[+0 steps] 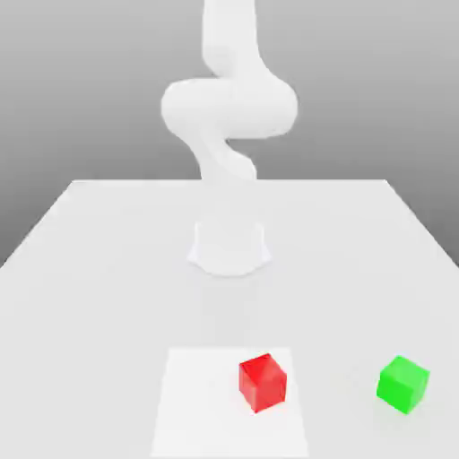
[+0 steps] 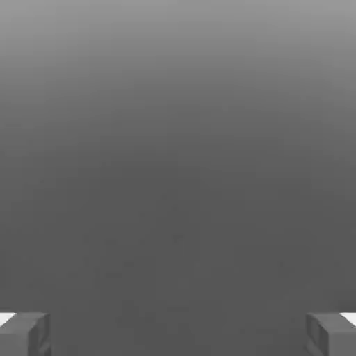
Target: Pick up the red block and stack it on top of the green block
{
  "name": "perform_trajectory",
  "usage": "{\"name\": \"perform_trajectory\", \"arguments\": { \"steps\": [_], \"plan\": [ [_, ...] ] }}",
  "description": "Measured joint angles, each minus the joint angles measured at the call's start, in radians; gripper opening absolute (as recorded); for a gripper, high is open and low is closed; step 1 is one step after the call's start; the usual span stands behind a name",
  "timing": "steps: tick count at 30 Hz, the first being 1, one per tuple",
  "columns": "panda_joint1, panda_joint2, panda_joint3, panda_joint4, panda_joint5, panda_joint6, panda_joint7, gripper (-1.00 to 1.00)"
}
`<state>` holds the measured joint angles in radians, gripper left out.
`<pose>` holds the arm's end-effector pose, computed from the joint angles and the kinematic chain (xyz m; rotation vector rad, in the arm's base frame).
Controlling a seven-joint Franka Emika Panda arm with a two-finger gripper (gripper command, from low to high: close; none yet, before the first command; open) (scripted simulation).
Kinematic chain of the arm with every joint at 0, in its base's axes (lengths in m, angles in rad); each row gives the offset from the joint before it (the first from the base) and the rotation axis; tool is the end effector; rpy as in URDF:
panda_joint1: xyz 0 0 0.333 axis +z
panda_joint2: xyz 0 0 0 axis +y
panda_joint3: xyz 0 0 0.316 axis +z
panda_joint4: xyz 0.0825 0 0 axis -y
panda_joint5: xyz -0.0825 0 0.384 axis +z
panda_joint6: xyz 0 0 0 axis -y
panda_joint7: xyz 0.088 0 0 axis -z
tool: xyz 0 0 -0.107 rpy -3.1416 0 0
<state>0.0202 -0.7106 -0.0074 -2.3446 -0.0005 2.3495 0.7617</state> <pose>0.3815 0.0040 0.6614 -2.5268 0.9927 -0.9371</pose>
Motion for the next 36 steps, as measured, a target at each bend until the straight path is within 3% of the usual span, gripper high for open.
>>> {"name": "perform_trajectory", "arguments": {
  "steps": [20,26,27,33,36],
  "plan": [
    [0.114,0.733,-0.010,-0.359,0.005,0.406,-0.318,0.00],
    [0.109,0.950,-0.003,-0.347,0.011,0.583,-0.336,0.00],
    [0.107,0.976,-0.001,-0.344,0.012,0.604,-0.336,-1.00],
    [0.106,0.989,0.000,-0.342,0.010,0.614,-0.334,-1.00],
    [0.106,0.923,-0.001,-0.352,0.006,0.558,-0.332,-1.00]
  ]
}}
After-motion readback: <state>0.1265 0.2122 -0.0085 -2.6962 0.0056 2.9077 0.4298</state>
